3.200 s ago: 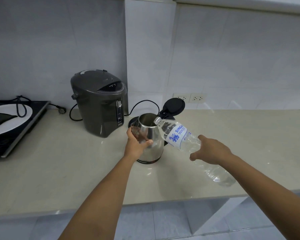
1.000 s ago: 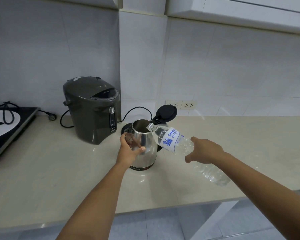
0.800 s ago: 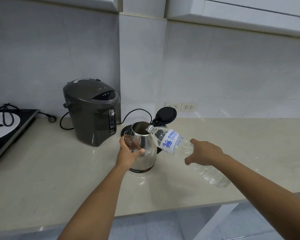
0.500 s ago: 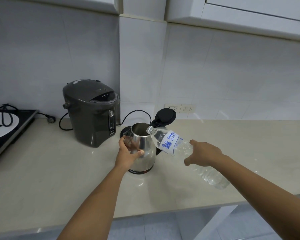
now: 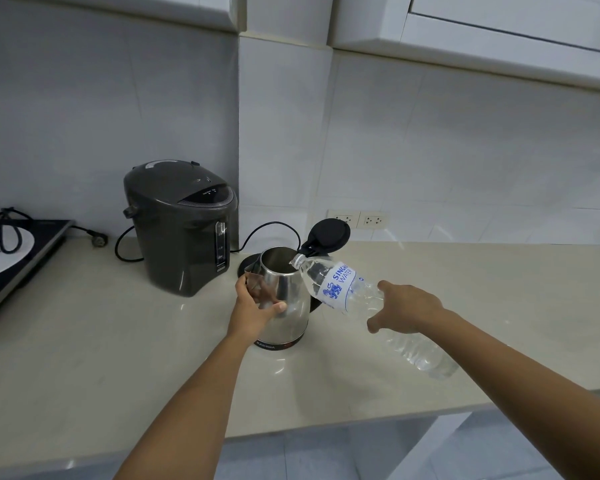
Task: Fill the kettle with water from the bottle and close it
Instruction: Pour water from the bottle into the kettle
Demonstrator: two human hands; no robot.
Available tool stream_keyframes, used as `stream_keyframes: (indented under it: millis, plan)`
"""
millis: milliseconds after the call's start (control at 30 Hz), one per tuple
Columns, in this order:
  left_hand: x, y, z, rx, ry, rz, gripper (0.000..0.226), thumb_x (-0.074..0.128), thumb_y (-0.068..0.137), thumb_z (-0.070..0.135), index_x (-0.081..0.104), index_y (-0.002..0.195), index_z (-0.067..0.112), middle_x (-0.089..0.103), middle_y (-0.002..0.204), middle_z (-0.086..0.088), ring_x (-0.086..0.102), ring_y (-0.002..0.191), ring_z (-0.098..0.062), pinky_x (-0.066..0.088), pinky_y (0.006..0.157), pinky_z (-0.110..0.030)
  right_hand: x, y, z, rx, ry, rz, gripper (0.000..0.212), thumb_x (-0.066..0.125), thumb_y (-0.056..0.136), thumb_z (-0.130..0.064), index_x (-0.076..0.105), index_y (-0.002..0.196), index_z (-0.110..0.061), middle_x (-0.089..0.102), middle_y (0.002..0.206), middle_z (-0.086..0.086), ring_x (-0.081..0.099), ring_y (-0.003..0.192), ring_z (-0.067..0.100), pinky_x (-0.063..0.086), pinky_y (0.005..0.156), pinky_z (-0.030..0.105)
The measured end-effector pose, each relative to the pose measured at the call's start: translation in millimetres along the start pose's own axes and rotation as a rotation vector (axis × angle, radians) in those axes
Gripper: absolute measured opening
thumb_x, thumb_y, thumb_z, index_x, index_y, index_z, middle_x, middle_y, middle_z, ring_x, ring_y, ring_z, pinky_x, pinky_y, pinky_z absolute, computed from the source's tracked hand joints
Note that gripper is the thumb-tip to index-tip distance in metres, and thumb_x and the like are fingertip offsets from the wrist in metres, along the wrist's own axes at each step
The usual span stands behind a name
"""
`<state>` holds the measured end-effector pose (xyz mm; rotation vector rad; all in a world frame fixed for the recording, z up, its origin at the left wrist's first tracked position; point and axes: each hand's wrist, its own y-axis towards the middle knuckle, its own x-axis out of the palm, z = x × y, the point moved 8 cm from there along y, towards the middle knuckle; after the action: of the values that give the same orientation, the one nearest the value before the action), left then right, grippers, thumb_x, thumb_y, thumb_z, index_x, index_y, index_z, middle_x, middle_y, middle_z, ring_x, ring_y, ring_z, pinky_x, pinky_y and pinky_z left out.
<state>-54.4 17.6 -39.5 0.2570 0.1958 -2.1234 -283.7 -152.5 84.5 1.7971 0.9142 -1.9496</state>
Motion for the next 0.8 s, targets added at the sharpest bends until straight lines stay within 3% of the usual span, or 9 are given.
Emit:
stream_keyframes:
  millis: [333,533,800]
  plan:
    - [0.1,1.6,-2.4,-0.011,0.005,-0.006,0.108,0.087,0.071,0.027,0.015,0.151,0.021,0.053,0.136,-0.003,0.051,0.124,-0.024,0.045,0.105,-0.042,-0.9,1.6,-0.8,-0.004,-0.013,0.004,0.078,0.073,0.070,-0.053,0.041,0.135,-0.025,0.058,0.101,-0.003,0.056,0.095,0.023,0.043,0.069,0.030]
    - [0.0,1.4,-3.2,-0.007,0.000,-0.004,0.106,0.086,0.072,0.026,0.015,0.151,0.021,0.054,0.133,0.000,0.051,0.122,-0.021,0.042,0.098,-0.033,-1.4,1.8,-0.5,-0.005,-0.016,0.000,0.078,0.073,0.069,-0.053,0.042,0.134,-0.026,0.059,0.101,-0.004,0.057,0.094,0.022,0.043,0.070,0.030]
    - [1.1,1.2,-3.6,-0.024,-0.002,-0.011,0.108,0.086,0.073,0.026,0.013,0.152,0.022,0.051,0.139,-0.003,0.049,0.128,-0.024,0.042,0.102,-0.036,-4.6,1.0,-1.7,-0.013,-0.035,-0.004,0.079,0.073,0.070,-0.053,0.040,0.136,-0.025,0.059,0.099,-0.004,0.057,0.093,0.022,0.044,0.069,0.030]
